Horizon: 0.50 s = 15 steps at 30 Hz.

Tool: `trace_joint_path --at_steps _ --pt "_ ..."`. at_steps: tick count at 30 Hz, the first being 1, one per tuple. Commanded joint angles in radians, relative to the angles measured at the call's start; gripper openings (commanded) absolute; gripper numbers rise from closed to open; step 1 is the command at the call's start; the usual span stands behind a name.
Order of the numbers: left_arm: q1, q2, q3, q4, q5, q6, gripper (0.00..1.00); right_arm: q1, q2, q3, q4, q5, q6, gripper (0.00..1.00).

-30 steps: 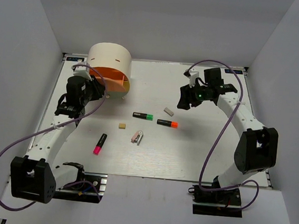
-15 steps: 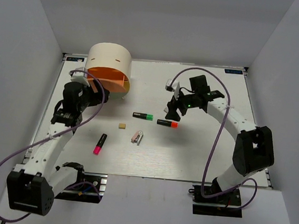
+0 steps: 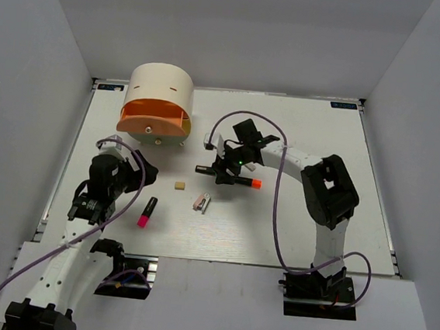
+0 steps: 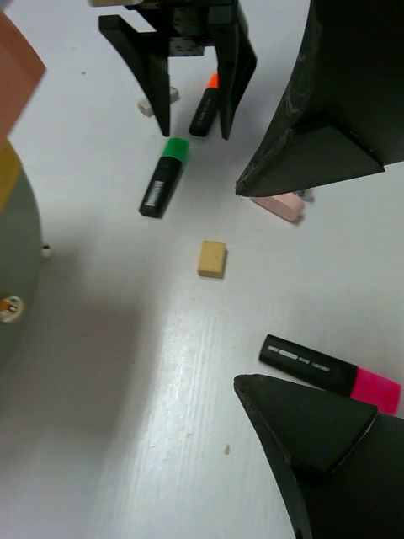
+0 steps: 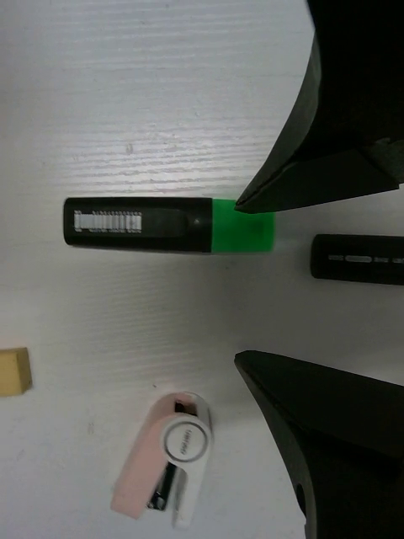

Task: Sort the stationery into containers
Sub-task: Grab a piece of stationery with the right arm

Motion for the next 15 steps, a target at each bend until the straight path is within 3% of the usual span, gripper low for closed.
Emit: trace_joint_path --at_steps 1,4,11,15 --pt "-0.008 -0.003 0.001 -0.045 0.023 -0.048 0.96 0.036 0.034 0.082 0.066 0.106 0.043 0.72" --pt "-0.008 0.067 0.021 -0.054 0.008 -0.049 0.96 0.048 0.078 0.117 0.08 0.172 0.061 0.72" --pt "-0.008 0.141 0.01 -0.063 0.026 -0.058 0.95 0.065 0.186 0.206 0.012 0.167 0.046 0.72" --pt "-0.008 0.123 -0.022 -0.053 0.026 -0.076 0.95 0.061 0.212 0.22 -0.027 0.137 0.022 0.63"
